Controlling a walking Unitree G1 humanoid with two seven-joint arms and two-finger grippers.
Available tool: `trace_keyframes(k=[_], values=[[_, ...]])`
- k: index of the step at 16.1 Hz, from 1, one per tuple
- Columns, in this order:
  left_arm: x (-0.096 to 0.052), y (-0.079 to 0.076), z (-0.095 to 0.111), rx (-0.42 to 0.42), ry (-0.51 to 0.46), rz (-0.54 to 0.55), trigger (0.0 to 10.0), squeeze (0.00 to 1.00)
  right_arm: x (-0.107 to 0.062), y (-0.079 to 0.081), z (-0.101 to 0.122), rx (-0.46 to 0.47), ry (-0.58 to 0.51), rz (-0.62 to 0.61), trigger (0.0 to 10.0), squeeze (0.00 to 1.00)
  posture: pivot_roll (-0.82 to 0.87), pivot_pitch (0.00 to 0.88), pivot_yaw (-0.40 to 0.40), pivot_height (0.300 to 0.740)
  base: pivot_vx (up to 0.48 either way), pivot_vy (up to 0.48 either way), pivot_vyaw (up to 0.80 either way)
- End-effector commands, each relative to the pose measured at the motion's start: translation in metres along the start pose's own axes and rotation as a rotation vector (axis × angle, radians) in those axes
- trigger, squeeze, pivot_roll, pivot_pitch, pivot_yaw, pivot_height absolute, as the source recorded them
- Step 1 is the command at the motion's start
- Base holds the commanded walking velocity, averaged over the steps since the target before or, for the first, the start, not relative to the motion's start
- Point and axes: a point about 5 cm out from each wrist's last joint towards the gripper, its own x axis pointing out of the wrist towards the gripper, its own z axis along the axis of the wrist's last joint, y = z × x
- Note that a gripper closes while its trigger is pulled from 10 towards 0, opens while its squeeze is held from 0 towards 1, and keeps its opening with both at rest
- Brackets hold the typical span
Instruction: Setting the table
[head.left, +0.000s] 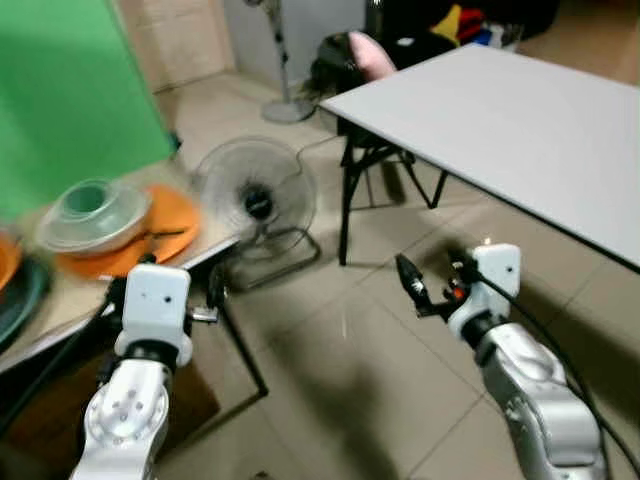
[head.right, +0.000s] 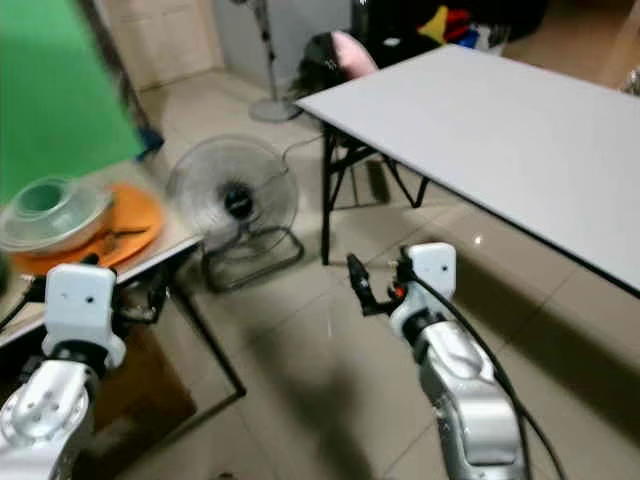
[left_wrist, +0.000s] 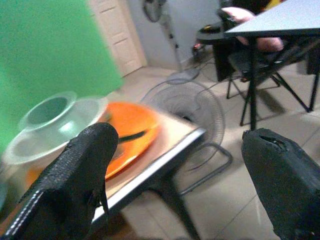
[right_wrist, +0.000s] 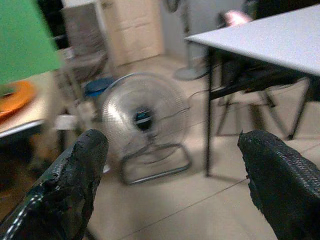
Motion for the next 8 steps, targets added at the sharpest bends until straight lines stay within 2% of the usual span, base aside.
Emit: trace_keyframes(k=[1, 3, 5, 8], values=[[-0.0031, 0.0078, 0.0017, 0.008, -0.003, 0.046, 10.0, 0.00, 0.0050, 0.0098, 0.0027, 0.037, 0.001, 0.046, 10.0, 0.00, -0.05, 0.000, 0.051, 0.740, 0.000, 0.375, 0.00], [-0.0070, 0.0100, 0.0047, -0.004, -0.010, 0.070, 10.0, 0.00, 0.0079, 0.0139, 0.0005, 0.075, 0.027, 0.075, 10.0, 0.00, -0.03, 0.000, 0.048, 0.740, 0.000, 0.000, 0.00], [-0.0084, 0.0099, 0.0078, -0.050, -0.011, 0.085, 10.0, 0.00, 0.0110, 0.0148, 0.0044, 0.044, 0.021, 0.088, 10.0, 0.00, -0.03, 0.000, 0.048, 0.740, 0.000, 0.000, 0.00], [-0.0078, 0.0116, 0.0110, -0.053, -0.023, 0.083, 10.0, 0.00, 0.0148, 0.0133, 0.0066, 0.039, 0.016, 0.080, 10.0, 0.00, -0.02, 0.000, 0.046, 0.740, 0.000, 0.000, 0.00]])
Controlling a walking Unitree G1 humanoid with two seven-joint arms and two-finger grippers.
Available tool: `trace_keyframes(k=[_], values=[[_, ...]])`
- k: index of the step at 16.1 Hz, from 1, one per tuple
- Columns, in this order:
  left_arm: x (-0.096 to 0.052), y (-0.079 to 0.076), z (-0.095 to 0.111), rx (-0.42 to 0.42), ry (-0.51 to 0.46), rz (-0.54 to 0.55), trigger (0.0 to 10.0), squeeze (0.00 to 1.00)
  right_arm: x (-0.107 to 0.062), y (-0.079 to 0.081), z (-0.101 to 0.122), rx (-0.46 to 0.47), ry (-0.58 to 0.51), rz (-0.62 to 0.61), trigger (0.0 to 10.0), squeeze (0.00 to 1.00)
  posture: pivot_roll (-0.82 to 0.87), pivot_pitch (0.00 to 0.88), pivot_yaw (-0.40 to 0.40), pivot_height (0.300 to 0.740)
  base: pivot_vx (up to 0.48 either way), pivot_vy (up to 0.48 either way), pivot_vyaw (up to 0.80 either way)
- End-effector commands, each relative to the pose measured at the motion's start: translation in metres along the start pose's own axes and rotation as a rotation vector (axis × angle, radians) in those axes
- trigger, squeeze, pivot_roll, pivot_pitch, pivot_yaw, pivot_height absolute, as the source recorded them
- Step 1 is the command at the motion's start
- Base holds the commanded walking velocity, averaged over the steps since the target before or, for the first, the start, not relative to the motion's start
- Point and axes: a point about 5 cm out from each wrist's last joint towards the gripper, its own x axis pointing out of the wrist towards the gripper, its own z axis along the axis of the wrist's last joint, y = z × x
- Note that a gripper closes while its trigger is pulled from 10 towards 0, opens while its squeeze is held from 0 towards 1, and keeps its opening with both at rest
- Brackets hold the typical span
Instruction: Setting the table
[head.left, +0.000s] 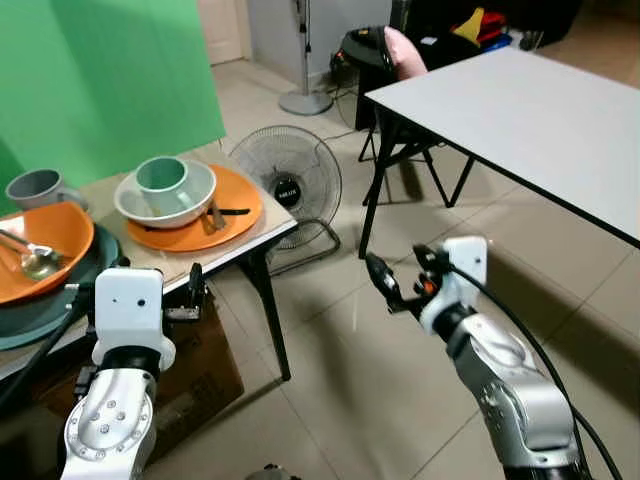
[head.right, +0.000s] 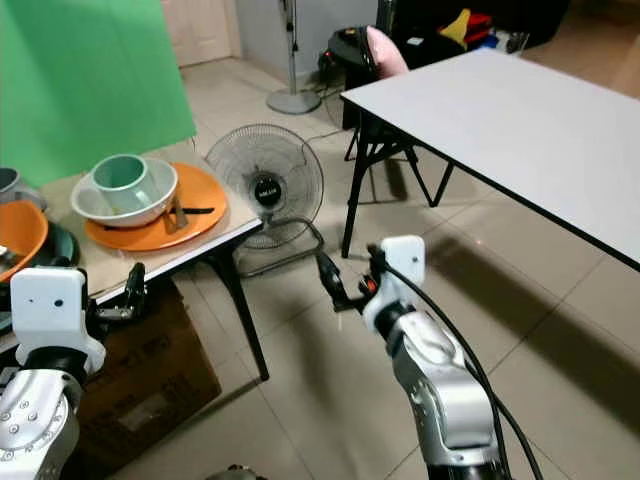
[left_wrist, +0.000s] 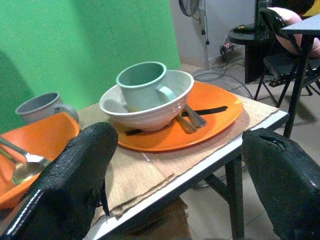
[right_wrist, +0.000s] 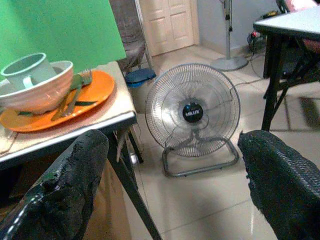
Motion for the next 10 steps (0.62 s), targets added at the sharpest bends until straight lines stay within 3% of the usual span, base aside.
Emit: trace_keyframes(k=[1, 10], values=[[0.0009, 0.0046, 0.0042, -0.006, -0.010, 0.017, 10.0, 0.00, 0.0009, -0.0020, 0.0011, -0.008, 0.004, -0.006, 10.0, 0.00, -0.02, 0.000, 0.047, 0.740, 0.292, 0.000, 0.00], [0.0013, 0.0033, 0.0103, 0.048, -0.030, -0.023, 10.0, 0.00, 0.0095, 0.0012, 0.0061, -0.025, -0.006, 0.027, 10.0, 0.00, -0.01, 0.000, 0.041, 0.740, 0.370, 0.000, 0.76]])
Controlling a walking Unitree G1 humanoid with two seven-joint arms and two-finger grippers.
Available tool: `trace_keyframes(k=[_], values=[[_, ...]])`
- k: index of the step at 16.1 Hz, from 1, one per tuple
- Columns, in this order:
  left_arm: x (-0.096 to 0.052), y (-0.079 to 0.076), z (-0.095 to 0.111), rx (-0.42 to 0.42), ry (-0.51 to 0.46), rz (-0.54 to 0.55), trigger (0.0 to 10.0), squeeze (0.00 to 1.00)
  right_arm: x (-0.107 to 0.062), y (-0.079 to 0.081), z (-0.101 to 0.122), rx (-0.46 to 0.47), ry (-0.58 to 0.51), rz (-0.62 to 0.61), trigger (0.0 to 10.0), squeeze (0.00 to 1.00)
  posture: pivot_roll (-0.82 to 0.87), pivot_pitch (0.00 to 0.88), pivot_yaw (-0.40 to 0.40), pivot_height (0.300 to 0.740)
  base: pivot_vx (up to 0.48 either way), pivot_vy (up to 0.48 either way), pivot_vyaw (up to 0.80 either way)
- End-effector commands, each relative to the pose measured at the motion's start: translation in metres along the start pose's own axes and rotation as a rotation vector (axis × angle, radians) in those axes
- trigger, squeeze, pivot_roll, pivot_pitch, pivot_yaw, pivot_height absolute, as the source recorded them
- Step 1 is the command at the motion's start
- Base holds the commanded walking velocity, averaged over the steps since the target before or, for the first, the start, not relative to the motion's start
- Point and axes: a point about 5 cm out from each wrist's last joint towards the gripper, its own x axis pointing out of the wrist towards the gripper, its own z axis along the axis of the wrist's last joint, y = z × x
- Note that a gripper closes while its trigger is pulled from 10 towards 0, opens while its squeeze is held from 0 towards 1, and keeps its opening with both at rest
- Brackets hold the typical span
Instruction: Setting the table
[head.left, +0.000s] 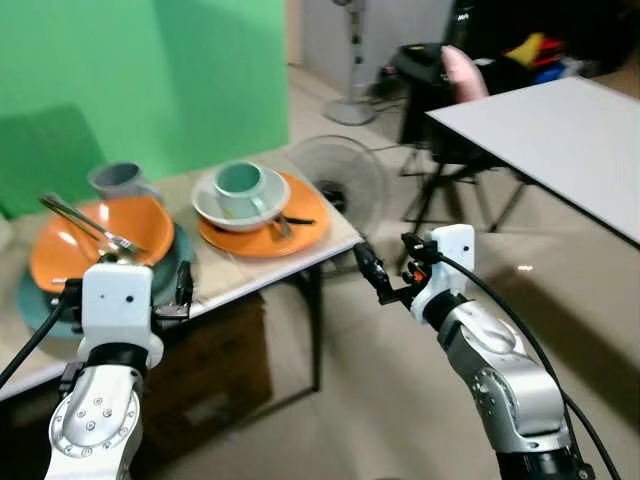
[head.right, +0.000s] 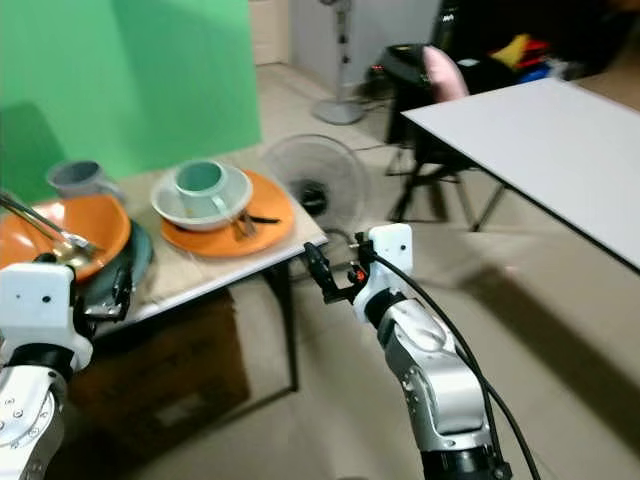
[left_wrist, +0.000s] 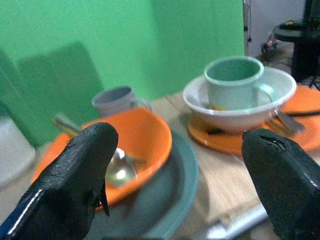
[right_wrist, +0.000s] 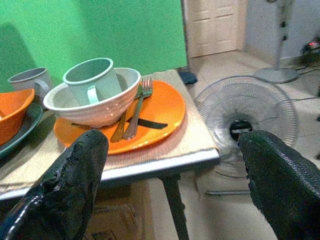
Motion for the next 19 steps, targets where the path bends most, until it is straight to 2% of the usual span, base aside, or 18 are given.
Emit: trace_keyframes(k=[1, 4, 8, 9, 12, 14, 16, 17, 18, 19], values=[[-0.001, 0.000, 0.001, 0.015, 0.000, -0.007, 10.0, 0.00, 0.002, -0.001, 0.001, 0.002, 0.000, -0.002, 10.0, 0.00, -0.01, 0.000, 0.039, 0.740, 0.375, 0.000, 0.80], [-0.001, 0.002, 0.003, 0.032, -0.007, -0.006, 10.0, 0.00, 0.006, 0.001, 0.009, -0.020, -0.025, 0.025, 10.0, 0.00, -0.01, 0.000, 0.037, 0.740, 0.370, 0.000, 0.80], [0.003, 0.002, 0.017, 0.045, -0.057, -0.052, 10.0, 0.00, 0.012, 0.005, 0.033, -0.014, -0.070, 0.030, 10.0, 0.00, 0.01, 0.000, 0.023, 0.740, 0.326, 0.000, 0.00], [0.004, -0.001, 0.022, 0.038, -0.076, -0.088, 10.0, 0.00, 0.013, 0.007, 0.044, -0.049, -0.070, 0.031, 10.0, 0.00, 0.00, 0.000, 0.021, 0.740, 0.262, 0.000, 0.00], [0.004, -0.006, 0.029, 0.029, -0.092, -0.185, 10.0, 0.00, 0.015, 0.006, 0.059, -0.120, -0.013, 0.040, 10.0, 0.00, -0.01, 0.000, 0.013, 0.740, 0.000, 0.000, 0.00], [0.004, -0.009, 0.033, 0.042, -0.099, -0.274, 10.0, 0.00, 0.016, -0.001, 0.072, -0.176, 0.016, 0.008, 10.0, 0.00, -0.01, 0.000, 0.009, 0.740, 0.000, 0.000, 0.00], [0.003, -0.014, 0.032, 0.055, -0.075, -0.354, 10.0, 0.00, 0.015, -0.011, 0.080, -0.173, 0.086, -0.023, 10.0, 0.00, -0.02, 0.000, 0.004, 0.740, 0.000, 0.000, 0.00], [0.003, -0.017, 0.031, 0.055, -0.065, -0.385, 10.0, 0.00, 0.014, -0.015, 0.082, -0.190, 0.117, -0.031, 10.0, 0.45, -0.03, 0.000, 0.003, 0.740, 0.000, 0.000, 0.00], [0.003, -0.024, 0.030, 0.063, -0.056, -0.456, 10.0, 0.00, 0.009, -0.023, 0.084, -0.200, 0.171, -0.046, 10.0, 1.00, -0.03, 0.000, 0.006, 0.740, 0.000, 0.000, 0.00], [0.003, -0.025, 0.030, 0.069, -0.053, -0.473, 10.0, 0.00, 0.008, -0.024, 0.084, -0.203, 0.182, -0.049, 10.0, 1.00, -0.03, 0.000, 0.006, 0.740, 0.000, 0.000, 0.00]])
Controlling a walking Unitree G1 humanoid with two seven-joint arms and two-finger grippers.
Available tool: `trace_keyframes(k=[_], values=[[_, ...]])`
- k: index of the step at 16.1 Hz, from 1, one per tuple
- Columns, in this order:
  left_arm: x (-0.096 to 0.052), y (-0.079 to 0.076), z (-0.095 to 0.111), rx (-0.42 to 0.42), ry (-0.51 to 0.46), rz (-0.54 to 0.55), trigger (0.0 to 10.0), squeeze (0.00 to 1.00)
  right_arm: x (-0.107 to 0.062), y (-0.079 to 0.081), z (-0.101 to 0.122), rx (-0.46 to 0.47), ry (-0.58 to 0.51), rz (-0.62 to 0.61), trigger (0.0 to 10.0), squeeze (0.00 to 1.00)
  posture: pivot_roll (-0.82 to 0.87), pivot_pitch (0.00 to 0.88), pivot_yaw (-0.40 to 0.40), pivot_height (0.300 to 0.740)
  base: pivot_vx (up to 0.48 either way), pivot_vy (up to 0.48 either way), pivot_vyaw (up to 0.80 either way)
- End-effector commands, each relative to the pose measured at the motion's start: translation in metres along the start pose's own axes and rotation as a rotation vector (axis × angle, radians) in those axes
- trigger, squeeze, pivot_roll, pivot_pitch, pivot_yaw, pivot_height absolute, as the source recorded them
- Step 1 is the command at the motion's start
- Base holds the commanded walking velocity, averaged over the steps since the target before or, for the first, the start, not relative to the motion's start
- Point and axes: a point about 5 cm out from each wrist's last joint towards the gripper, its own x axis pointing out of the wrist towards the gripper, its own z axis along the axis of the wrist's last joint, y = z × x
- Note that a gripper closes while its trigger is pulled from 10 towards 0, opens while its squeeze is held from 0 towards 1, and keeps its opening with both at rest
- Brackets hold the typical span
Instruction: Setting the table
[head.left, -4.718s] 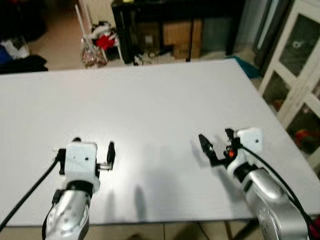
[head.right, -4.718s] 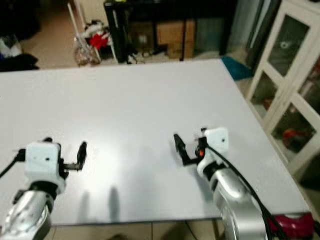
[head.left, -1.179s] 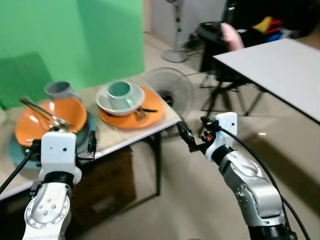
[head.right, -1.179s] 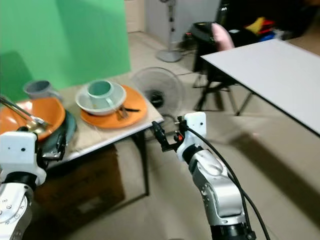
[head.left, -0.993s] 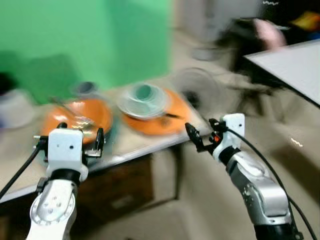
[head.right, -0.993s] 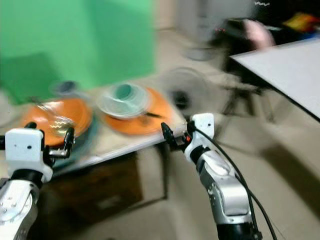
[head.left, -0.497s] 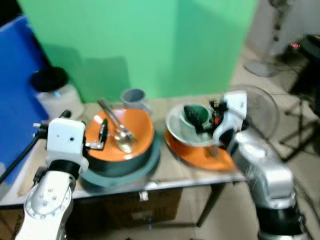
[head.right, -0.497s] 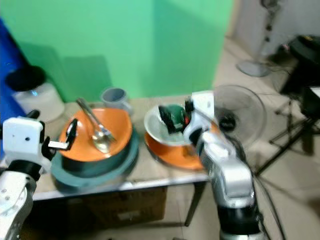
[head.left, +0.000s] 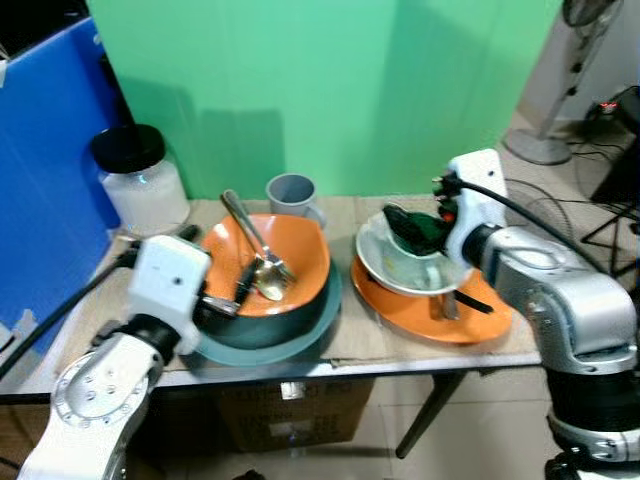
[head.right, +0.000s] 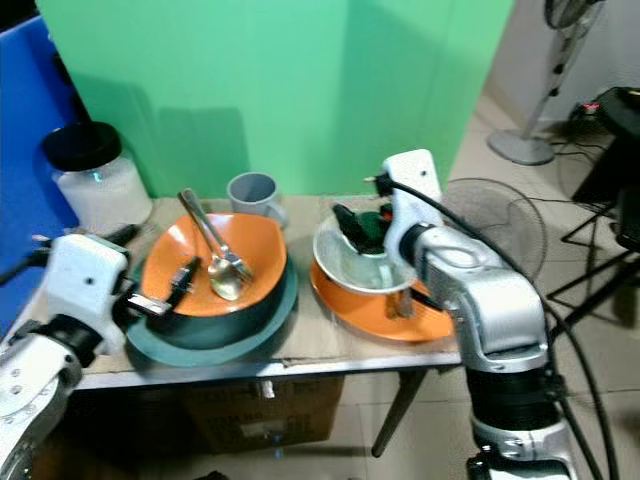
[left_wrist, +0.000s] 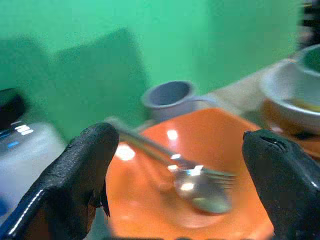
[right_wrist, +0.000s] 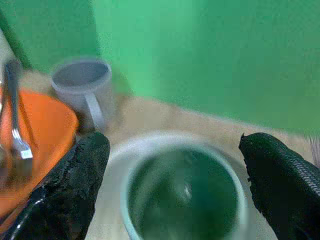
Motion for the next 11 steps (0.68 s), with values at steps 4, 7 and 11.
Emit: trace_keyframes(k=[4, 7, 11], values=[[0.010, -0.015, 0.004, -0.017, 0.011, -0.224, 10.0, 0.00, -0.018, -0.013, 0.007, -0.014, 0.127, 0.022, 10.0, 1.00, -0.08, 0.000, 0.005, 0.740, 0.000, 0.000, 0.00], [0.011, -0.024, 0.001, 0.022, 0.061, -0.350, 10.0, 0.00, -0.024, -0.018, 0.001, -0.033, 0.239, 0.018, 10.0, 1.00, -0.08, 0.000, -0.008, 0.740, 0.000, 0.000, 0.00], [0.010, -0.023, 0.000, 0.026, 0.089, -0.364, 10.0, 0.00, -0.031, -0.011, -0.013, 0.023, 0.329, 0.053, 10.0, 1.00, -0.09, 0.000, -0.014, 0.740, 0.000, 0.000, 0.00]])
